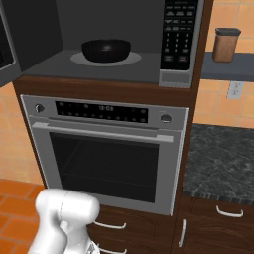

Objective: Open the microwave, place the bowl with waffle inside the microwave, then close the microwave door and turn it on.

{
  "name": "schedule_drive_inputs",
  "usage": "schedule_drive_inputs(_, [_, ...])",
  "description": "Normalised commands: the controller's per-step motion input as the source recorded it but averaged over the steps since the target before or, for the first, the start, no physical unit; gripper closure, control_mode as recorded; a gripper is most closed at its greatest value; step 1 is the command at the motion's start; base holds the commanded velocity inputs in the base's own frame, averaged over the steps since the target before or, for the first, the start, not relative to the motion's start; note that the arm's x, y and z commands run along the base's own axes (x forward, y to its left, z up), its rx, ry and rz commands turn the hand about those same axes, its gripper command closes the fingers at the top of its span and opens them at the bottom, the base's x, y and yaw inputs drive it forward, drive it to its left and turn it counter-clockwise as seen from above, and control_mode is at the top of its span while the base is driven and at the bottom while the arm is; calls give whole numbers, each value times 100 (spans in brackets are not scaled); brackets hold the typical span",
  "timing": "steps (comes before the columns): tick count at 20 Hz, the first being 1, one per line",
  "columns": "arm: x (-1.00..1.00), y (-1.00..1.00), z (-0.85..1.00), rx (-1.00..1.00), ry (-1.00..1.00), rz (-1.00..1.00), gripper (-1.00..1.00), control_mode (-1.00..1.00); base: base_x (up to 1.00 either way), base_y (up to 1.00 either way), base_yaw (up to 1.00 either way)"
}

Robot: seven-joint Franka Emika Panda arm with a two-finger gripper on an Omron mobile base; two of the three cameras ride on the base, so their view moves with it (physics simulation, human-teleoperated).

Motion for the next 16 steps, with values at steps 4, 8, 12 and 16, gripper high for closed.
schedule_drive_inputs(4, [-26, 27, 39, 0, -14, -26, -100, -100, 0, 0, 0])
schedule_drive_inputs(8, [-68, 6, 36, 0, -16, -26, -100, -100, 0, 0, 0])
schedule_drive_inputs(12, [-81, -1, 41, 1, -7, -26, -100, -100, 0, 0, 0])
schedule_drive_inputs(16, [-93, -49, 45, 9, 0, -14, -100, -100, 0, 0, 0])
